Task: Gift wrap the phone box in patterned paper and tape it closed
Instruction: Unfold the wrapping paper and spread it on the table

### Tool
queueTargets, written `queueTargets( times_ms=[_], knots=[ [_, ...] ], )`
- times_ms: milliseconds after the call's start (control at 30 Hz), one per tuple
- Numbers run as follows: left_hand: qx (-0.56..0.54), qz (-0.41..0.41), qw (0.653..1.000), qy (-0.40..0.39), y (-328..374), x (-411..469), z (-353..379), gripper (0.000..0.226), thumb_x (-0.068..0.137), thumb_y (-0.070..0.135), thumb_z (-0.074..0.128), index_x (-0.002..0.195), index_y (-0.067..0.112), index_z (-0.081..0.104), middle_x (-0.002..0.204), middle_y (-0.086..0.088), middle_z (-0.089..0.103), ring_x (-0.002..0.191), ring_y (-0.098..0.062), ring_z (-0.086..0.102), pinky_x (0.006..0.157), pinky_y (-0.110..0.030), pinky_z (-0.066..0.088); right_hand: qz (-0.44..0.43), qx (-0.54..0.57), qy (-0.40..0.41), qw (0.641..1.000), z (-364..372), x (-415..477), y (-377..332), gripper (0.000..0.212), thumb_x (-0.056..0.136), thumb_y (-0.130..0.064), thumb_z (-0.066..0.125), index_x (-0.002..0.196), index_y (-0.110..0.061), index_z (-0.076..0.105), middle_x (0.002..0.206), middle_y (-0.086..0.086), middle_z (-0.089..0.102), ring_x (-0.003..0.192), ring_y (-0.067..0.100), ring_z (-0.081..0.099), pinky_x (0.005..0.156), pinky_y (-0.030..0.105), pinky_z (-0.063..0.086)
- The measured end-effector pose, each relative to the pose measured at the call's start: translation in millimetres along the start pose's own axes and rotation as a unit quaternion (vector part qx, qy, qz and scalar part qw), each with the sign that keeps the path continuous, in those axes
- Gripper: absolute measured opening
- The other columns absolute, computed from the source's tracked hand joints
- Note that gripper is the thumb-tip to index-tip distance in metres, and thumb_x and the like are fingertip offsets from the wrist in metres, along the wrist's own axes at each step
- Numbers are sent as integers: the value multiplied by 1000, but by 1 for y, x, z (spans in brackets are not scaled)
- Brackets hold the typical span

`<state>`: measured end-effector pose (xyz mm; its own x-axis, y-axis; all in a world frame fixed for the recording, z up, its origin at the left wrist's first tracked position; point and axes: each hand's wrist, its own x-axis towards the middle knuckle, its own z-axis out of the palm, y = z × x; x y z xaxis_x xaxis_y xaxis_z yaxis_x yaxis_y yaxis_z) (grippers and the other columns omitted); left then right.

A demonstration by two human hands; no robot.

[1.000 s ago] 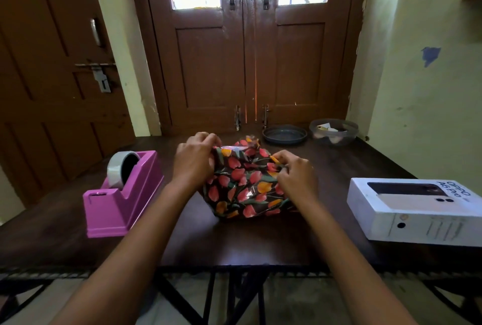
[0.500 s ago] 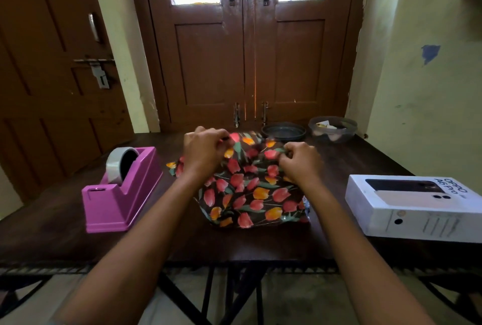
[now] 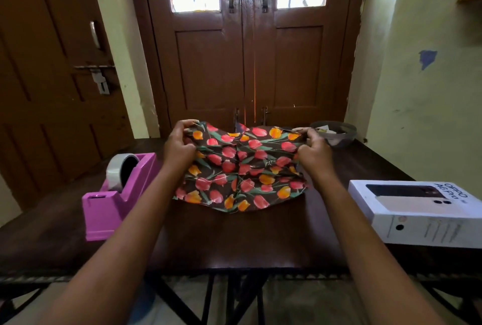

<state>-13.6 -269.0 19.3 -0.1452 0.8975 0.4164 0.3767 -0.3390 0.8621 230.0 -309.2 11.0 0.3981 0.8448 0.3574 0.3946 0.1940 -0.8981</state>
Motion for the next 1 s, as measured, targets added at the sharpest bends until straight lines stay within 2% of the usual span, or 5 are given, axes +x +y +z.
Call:
queueTargets(
  times_ms=[300, 533, 767, 867, 1000],
  knots=[
    [82, 183, 979, -30, 18, -7, 13, 18, 85, 21, 66, 102, 16, 62, 83, 7, 59, 75, -1, 56, 66, -18, 47, -52, -43, 43, 997, 11, -5, -11, 16, 93, -25, 53, 85, -13, 62, 83, 6, 66, 78, 19, 62, 66, 31, 49],
    [-92, -95, 978, 160, -6, 22, -10, 18, 85, 23, 67, 95, 9, 66, 92, -7, 66, 85, -21, 61, 69, -29, 45, 65, 74, 210, 973, 3, 6, -8, 17, 91, -12, 48, 101, -7, 61, 99, 16, 66, 93, 31, 63, 83, 50, 51],
    [-178, -122, 972, 88, 8, 28, -15, 34, 95, 28, 51, 124, 10, 53, 117, -12, 62, 103, -26, 61, 92, -45, 50, -10, 115, 132, 984, 2, 5, -14, 35, 97, -43, 38, 88, -16, 57, 92, 9, 63, 87, 23, 59, 72, 32, 46],
    [-108, -151, 978, 96, 7, 25, -10, 42, 96, 37, 45, 131, 13, 49, 124, -10, 58, 112, -29, 56, 97, -46, 46, 76, 163, 27, 983, 6, 4, -10, 58, 85, -72, 28, 77, -23, 59, 103, 10, 66, 98, 28, 62, 91, 41, 48],
    [-178, -125, 976, -6, 6, 14, -6, 43, 95, 36, 46, 133, 19, 40, 117, -12, 60, 100, -26, 62, 82, -40, 53, 79, 99, 73, 989, 1, -1, -9, 55, 94, -56, 29, 81, -12, 60, 96, 16, 65, 90, 29, 59, 84, 38, 48]
  ],
)
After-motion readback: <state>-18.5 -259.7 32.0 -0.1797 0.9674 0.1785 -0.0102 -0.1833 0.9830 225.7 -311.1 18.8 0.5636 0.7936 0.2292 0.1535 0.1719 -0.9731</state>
